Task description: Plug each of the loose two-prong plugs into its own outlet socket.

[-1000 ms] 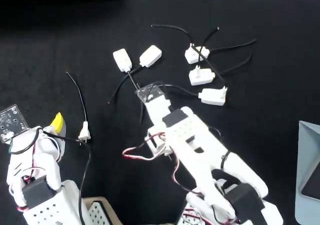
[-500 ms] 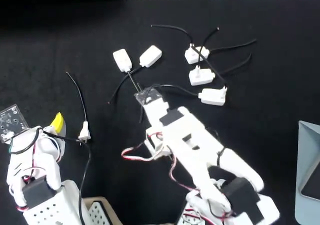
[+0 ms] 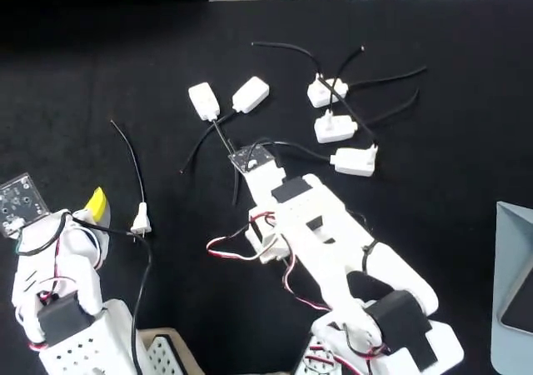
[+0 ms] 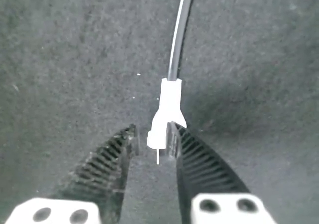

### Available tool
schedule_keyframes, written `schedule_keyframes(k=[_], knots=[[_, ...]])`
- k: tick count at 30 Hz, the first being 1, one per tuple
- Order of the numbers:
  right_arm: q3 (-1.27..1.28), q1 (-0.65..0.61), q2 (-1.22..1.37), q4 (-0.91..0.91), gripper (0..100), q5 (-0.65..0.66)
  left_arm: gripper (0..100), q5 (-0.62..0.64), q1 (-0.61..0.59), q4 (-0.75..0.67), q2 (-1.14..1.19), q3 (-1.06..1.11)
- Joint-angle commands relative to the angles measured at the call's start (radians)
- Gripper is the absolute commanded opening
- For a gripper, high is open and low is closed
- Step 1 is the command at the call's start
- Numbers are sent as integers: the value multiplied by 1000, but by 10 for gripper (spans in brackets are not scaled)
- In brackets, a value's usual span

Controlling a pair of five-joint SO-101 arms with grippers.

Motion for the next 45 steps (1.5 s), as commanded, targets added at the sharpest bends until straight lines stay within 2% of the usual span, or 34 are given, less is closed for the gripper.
schedule_keyframes(k=[1,9,33,38,45], knots=[[-10,48,39,6,124,8,306,2,-5,-23,-3,-7],[-96,41,41,98,124,8,306,2,-5,-23,-3,-7],[-59,84,47,87,119,23,306,2,-5,-23,-3,-7],[-59,130,41,32,11,77,306,2,-5,-23,-3,-7],[-62,133,39,35,25,86,306,2,-5,-23,-3,-7]])
